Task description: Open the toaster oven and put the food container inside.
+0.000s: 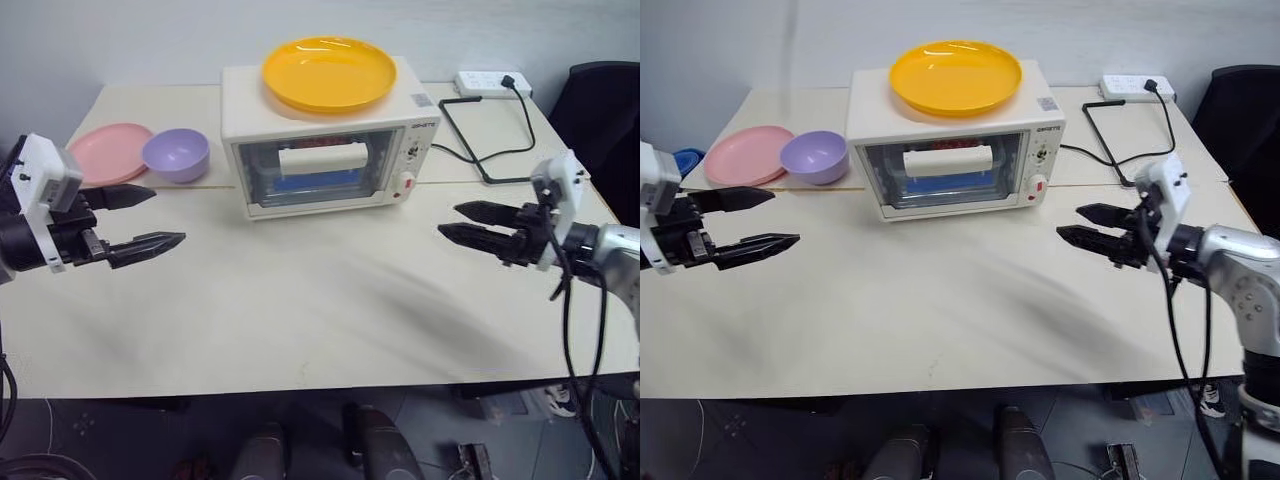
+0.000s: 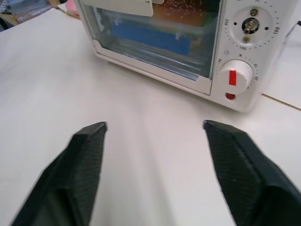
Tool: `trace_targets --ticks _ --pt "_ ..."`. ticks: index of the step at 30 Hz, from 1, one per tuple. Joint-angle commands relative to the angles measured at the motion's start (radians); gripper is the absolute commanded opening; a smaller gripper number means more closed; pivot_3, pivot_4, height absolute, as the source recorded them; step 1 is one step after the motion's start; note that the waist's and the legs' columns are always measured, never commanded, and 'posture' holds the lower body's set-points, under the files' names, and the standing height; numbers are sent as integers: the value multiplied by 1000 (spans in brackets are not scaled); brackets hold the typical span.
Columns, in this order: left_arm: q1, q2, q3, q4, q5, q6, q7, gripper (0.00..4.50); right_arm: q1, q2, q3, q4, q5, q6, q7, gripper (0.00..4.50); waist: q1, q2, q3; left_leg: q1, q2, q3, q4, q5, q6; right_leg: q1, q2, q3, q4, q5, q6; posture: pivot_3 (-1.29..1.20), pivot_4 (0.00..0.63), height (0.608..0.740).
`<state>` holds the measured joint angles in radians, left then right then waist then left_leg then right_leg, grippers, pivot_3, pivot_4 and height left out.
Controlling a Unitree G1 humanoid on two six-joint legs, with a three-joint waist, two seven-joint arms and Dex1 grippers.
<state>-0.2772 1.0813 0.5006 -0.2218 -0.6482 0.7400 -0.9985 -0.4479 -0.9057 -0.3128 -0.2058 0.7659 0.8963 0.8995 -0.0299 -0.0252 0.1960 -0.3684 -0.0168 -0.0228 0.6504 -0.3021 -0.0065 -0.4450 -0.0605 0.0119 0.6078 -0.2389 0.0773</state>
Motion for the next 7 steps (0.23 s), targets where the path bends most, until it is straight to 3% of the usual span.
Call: trace_targets --ticks 1,7 --pt "20 29 67 -28 -12 -4 -14 4500 2 -34 -47 -47 26 -6 15 4463 1 0 0 1 0 0 0 0 0 0 0 0 1 0 0 0 150 740" --pt "32 29 74 -32 -29 16 -20 4500 -1 -20 -18 -70 6 -30 7 4463 3 0 0 1 0 3 2 0 0 0 1 0 3 0 0 0 150 740"
